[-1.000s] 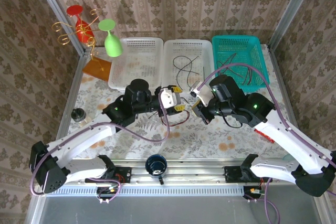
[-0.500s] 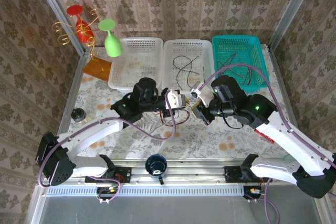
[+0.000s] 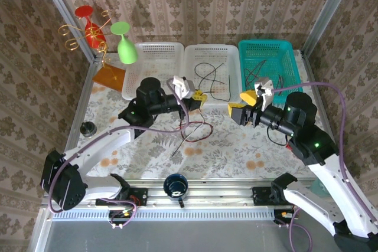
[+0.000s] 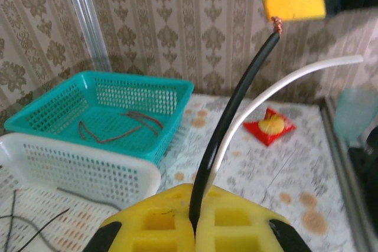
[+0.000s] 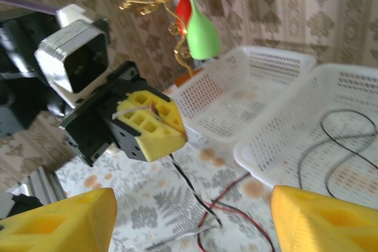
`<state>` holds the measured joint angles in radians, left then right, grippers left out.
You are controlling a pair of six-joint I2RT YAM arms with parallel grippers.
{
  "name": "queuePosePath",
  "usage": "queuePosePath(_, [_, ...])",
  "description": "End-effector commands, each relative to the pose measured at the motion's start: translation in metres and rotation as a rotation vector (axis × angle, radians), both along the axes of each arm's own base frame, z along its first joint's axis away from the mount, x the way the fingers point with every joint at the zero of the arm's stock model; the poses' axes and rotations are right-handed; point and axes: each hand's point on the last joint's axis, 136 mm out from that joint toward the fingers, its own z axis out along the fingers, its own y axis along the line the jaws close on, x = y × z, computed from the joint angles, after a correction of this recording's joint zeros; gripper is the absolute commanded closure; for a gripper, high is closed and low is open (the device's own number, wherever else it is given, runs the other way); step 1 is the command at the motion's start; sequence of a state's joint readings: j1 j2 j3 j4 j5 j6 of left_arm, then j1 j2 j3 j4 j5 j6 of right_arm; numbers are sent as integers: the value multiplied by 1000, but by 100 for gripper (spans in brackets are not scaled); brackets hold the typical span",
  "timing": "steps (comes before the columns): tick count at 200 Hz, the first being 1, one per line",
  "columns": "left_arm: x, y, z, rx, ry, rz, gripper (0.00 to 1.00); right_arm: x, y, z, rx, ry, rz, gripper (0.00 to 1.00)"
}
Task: Untangle the cables
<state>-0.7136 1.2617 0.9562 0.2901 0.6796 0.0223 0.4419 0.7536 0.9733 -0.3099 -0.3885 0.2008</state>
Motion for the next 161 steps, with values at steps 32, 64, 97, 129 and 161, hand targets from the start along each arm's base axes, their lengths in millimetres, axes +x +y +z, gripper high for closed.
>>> queuePosePath(32, [7, -3, 22, -157, 240, -88, 100, 18, 17, 36, 219, -196, 65, 32])
queuePosePath(64, [17, 0, 25, -211, 275, -75, 100, 38, 35, 52, 300, -53, 113, 33])
queuePosePath(97, [21, -3, 25, -207, 283, -75, 100, 45, 46, 62, 343, -49, 148, 35])
queuePosePath(129, [21, -5, 23, -202, 280, -80, 100, 55, 52, 63, 357, -25, 158, 47])
queuePosePath(161, [21, -4, 22, -198, 279, -78, 100, 67, 59, 62, 378, 2, 165, 50])
